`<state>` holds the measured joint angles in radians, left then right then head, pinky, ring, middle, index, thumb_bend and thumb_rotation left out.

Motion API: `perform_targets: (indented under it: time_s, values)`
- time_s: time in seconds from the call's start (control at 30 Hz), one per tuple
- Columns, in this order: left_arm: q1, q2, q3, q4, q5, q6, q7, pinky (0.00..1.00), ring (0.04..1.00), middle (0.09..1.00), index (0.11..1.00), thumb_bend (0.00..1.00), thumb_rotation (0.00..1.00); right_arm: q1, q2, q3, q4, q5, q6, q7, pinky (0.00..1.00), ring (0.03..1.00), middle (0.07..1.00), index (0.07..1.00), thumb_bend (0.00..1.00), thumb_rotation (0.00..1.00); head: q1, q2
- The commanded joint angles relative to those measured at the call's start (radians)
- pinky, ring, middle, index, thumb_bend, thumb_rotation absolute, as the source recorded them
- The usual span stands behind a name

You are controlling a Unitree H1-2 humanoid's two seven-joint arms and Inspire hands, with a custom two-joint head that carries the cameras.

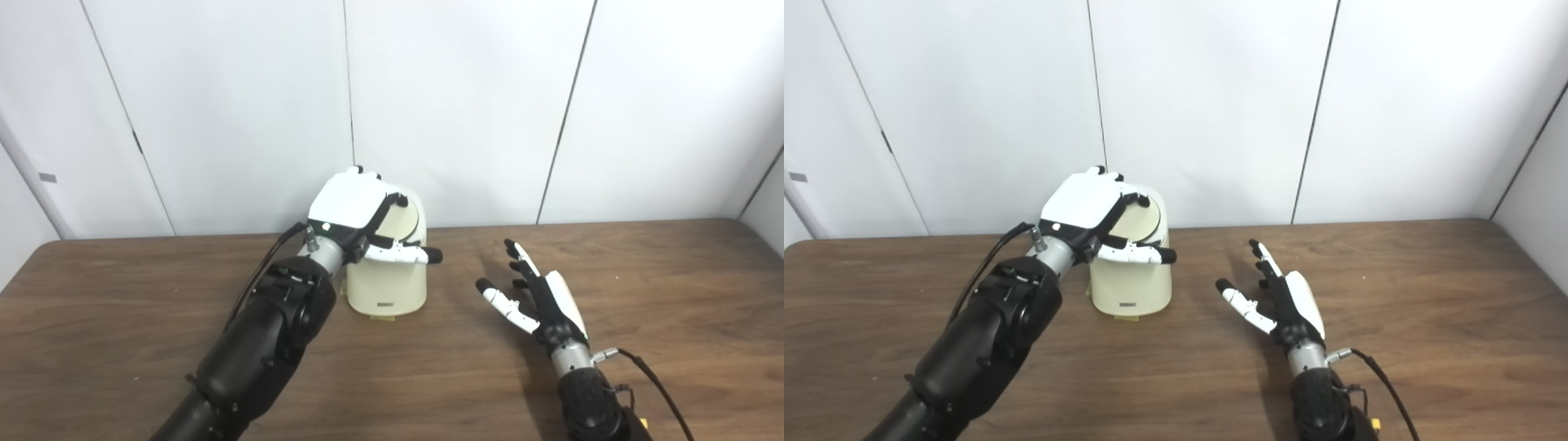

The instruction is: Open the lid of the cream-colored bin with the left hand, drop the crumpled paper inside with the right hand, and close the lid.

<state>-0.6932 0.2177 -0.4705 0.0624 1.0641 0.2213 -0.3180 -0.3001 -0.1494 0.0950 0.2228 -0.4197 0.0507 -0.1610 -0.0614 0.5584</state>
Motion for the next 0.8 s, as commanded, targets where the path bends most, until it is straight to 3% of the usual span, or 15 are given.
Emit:
perform_targets:
  time_s: [0.0,0.5,0.77]
  values:
    - [-0.013,0.008,0.007,-0.013,0.006,-0.005,0.013,1.00,0.916,0.803,0.790,1.00,1.00,-0.030,-0.002,-0.007,-0.023,-0.002,0.004,-0.007,0.79,0.903,0.945,0.943,0.41,0.71,0.000,0.001]
    - [0.005,0.013,-0.018,-0.052,0.068,-0.012,0.010,1.00,0.915,0.785,0.766,1.00,1.00,-0.032,0.003,-0.004,-0.018,-0.002,0.008,-0.013,0.77,0.876,0.923,0.931,0.43,0.72,0.001,-0.004]
    - [0.027,0.009,-0.030,-0.113,0.141,-0.004,-0.068,1.00,0.946,0.800,0.793,1.00,1.00,-0.033,0.004,-0.002,-0.015,-0.001,-0.001,-0.018,0.75,0.868,0.916,0.932,0.43,0.72,0.002,-0.005]
